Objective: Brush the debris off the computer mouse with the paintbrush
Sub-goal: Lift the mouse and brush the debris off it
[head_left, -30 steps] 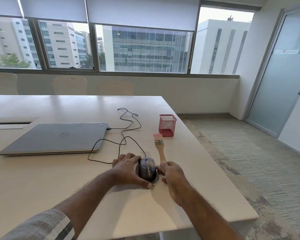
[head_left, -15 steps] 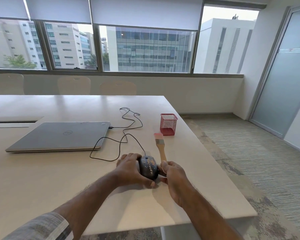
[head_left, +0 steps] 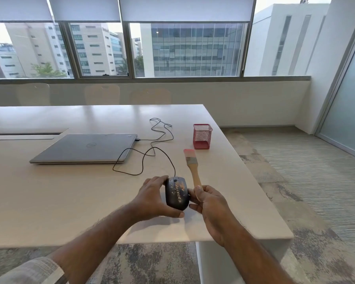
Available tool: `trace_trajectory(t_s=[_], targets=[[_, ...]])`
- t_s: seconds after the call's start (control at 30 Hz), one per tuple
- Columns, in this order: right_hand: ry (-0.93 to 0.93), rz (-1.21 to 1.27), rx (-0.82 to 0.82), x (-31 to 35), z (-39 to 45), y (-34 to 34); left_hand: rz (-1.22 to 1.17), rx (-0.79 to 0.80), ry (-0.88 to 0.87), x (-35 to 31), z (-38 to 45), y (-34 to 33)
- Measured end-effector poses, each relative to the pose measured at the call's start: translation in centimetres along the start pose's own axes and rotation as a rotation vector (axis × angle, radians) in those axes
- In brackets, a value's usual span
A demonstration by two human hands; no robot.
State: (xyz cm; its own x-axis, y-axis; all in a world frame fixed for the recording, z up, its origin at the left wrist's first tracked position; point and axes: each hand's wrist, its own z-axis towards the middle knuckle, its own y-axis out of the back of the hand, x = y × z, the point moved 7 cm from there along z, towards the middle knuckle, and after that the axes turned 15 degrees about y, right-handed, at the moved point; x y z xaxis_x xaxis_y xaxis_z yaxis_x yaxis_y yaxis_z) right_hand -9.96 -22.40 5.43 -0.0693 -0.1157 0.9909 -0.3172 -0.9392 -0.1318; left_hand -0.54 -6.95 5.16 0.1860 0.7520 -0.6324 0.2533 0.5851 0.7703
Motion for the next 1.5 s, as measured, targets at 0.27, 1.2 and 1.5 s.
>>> trace_trajectory(t_s=[0.27,1.2,1.5], targets=[[0.009,0.020,0.083,0.2,-3.5,2.0,-0.008,-0.055,0.039,-1.2,-4.8,-1.0],[0.081,-0.035,0.110,-0.8,-16.3,0.9,-0.070,-0.047,-0.059,4.8,-18.2,-2.3],[0.303,-0.079,-0.056,0.0,-18.8,2.3,-0.094,-0.003,-0.043,7.7,-20.7,-3.7]])
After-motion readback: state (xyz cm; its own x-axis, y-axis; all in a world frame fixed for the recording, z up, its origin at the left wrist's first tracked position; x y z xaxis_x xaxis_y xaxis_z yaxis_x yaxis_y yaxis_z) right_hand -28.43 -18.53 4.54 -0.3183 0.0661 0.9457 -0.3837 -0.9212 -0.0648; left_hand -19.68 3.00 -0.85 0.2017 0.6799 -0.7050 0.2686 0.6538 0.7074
